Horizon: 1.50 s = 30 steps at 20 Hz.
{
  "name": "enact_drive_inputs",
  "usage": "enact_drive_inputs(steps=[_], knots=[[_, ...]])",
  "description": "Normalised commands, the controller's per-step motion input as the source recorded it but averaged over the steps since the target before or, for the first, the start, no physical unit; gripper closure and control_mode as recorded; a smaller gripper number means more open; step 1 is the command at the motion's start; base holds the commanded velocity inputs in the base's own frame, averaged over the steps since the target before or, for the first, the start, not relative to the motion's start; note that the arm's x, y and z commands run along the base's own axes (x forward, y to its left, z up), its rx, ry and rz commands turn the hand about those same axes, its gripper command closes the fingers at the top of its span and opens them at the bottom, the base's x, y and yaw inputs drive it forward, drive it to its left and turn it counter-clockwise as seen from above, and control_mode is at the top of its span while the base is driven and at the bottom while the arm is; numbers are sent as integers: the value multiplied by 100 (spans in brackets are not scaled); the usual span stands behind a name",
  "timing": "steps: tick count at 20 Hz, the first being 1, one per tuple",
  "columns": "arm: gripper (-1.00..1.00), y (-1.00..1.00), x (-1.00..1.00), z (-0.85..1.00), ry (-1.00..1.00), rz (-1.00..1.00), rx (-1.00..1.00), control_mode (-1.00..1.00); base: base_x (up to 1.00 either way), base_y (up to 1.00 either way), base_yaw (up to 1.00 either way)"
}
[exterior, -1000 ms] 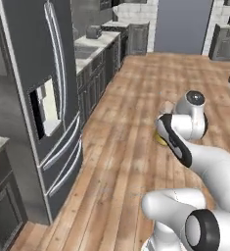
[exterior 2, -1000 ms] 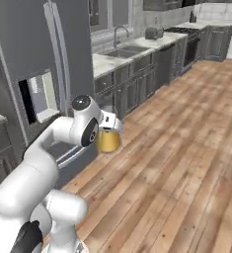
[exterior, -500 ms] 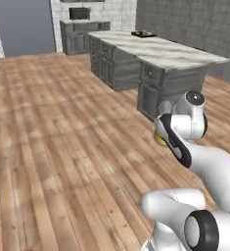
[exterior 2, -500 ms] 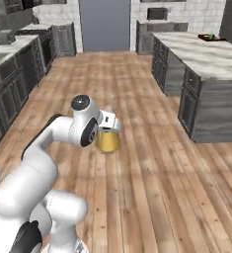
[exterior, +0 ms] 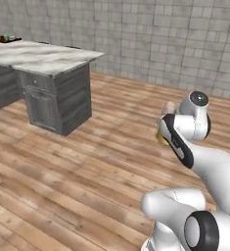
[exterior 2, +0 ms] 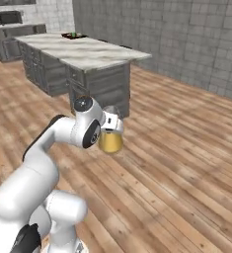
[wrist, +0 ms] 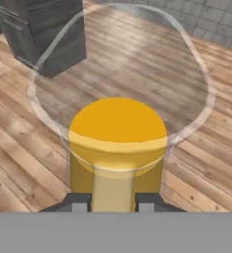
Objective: There is a tray on the dining counter. Grab the cup, mug, and pitcher and place them on the tray. The pitcher may be placed next to the tray if it cannot fit the tray.
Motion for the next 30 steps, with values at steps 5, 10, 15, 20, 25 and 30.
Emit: enact_drive_inputs(steps=[5, 10, 15, 20, 25, 30], knots=[[100, 0, 0, 0, 0, 0, 0, 100, 100, 26, -54], [100, 0, 0, 0, 0, 0, 0, 100, 100, 27, -30], [100, 0, 0, 0, 0, 0, 0, 100, 100, 30, -13], [100, 0, 0, 0, 0, 0, 0, 100, 100, 22, -11], [100, 0, 0, 0, 0, 0, 0, 100, 100, 11, -10], [100, 0, 0, 0, 0, 0, 0, 100, 100, 2, -8]])
